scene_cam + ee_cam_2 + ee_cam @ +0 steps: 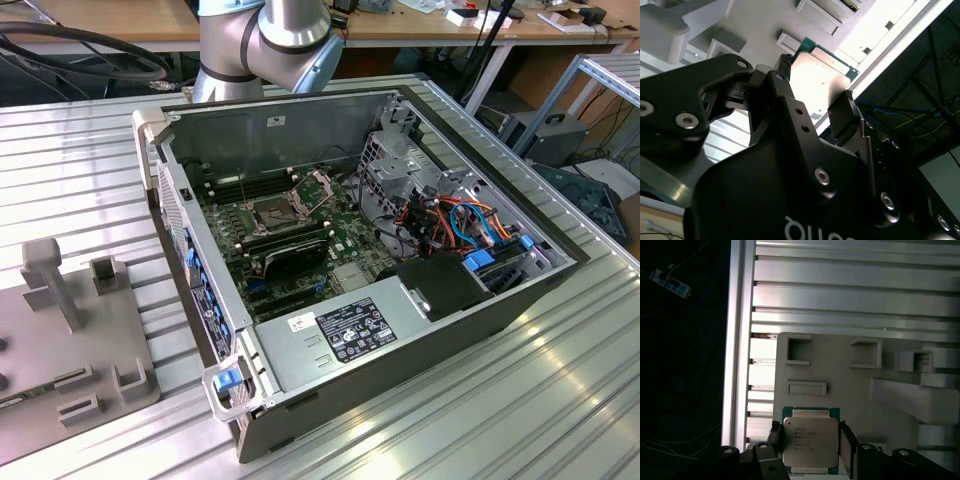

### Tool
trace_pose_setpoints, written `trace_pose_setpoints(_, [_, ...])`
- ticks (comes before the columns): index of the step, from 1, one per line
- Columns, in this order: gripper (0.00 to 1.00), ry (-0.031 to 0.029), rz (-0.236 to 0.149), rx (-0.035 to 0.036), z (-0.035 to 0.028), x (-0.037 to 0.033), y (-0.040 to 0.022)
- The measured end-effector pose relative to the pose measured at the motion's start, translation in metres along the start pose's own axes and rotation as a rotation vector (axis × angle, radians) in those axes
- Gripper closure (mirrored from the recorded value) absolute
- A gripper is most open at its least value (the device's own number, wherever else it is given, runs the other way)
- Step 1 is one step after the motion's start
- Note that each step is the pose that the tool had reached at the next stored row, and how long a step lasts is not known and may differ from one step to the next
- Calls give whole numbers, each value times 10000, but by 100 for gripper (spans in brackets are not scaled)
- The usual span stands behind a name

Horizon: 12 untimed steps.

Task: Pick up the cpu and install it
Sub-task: 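Pick up the cpu and move it towards the insertion slot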

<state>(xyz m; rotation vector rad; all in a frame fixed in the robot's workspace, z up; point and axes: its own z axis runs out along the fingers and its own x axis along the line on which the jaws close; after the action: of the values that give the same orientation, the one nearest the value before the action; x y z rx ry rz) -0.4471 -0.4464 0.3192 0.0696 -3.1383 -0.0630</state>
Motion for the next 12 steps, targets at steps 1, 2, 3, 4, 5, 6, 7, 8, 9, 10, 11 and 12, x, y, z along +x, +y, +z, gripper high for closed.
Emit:
trace_pose_setpoints(1, [45,2,0,2,-2,0,0])
trace_pose_setpoints(2, [45,3,0,1,-2,0,0])
trace_pose_setpoints(3, [45,2,0,1,-2,0,0])
trace_pose_setpoints(4, [45,2,0,1,-2,0,0])
trace_pose_setpoints(5, [45,2,0,1,-2,0,0])
trace_pose_setpoints(6, [45,2,0,2,-2,0,0])
trace_pose_setpoints(7, [45,2,0,1,-3,0,0])
trace_pose_setpoints(8, [45,2,0,2,-2,0,0])
trace_pose_setpoints(9, [45,1,0,1,-2,0,0])
trace_pose_setpoints(10, [45,2,0,1,-3,0,0])
trace_pose_setpoints(11, [45,2,0,1,-3,0,0])
trace_pose_setpoints(12, [45,2,0,1,-3,0,0])
